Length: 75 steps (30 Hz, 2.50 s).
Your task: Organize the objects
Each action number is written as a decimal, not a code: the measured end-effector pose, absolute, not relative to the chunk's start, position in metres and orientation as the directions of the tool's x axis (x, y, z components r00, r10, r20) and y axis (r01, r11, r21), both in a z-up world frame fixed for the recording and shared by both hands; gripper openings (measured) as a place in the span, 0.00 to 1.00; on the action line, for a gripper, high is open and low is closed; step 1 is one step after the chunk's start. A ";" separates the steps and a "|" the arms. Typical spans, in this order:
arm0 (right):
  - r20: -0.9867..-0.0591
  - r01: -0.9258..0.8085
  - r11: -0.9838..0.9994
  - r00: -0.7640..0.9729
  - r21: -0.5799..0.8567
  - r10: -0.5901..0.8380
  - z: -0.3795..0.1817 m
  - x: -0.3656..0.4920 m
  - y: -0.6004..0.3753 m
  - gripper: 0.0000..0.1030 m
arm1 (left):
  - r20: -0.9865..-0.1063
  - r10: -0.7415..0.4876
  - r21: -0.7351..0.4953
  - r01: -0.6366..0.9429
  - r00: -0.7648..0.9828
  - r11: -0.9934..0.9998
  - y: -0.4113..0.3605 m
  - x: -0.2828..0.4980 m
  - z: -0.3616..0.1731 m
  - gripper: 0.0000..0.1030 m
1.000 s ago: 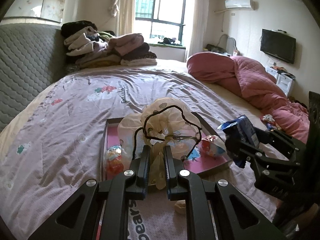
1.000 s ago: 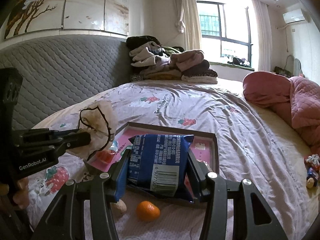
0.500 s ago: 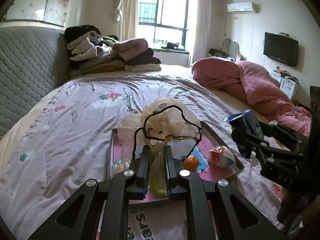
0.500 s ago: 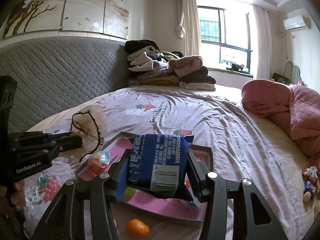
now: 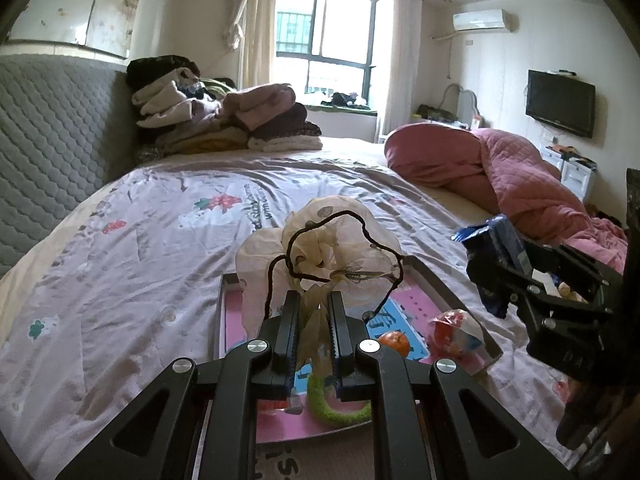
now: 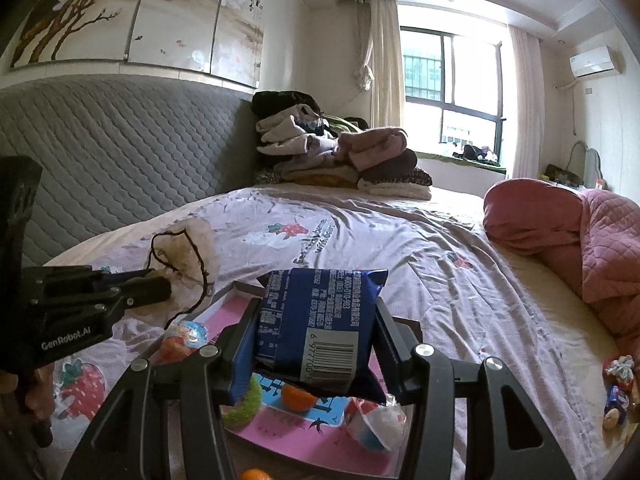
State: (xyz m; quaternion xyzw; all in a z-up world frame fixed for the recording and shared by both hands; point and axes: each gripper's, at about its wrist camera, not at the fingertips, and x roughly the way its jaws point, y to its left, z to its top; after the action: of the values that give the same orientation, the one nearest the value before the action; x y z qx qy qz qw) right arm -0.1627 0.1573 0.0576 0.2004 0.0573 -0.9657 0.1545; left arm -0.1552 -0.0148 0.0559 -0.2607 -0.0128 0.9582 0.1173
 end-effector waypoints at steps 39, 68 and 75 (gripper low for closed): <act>-0.593 0.337 -0.941 -0.760 -0.012 -0.265 -0.017 -0.197 0.150 0.50 | -0.624 0.213 -0.063 -0.224 -0.752 -0.973 0.003 -0.196 -0.012 0.14; -0.657 0.331 -0.944 -0.710 0.005 -0.253 -0.037 -0.198 0.147 0.50 | -0.696 0.198 -0.042 -0.236 -0.690 -0.971 0.011 -0.205 -0.034 0.17; -0.671 0.339 -0.941 -0.698 -0.004 -0.249 -0.042 -0.198 0.144 0.51 | -0.708 0.195 -0.038 -0.239 -0.679 -0.970 0.012 -0.207 -0.036 0.21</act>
State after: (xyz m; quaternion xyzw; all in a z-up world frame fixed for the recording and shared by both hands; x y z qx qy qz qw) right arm -0.1982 0.1443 -0.0423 0.3540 0.0636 -0.9192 0.1601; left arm -0.2066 0.0123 -0.0365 -0.3826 0.0285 0.9159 0.1185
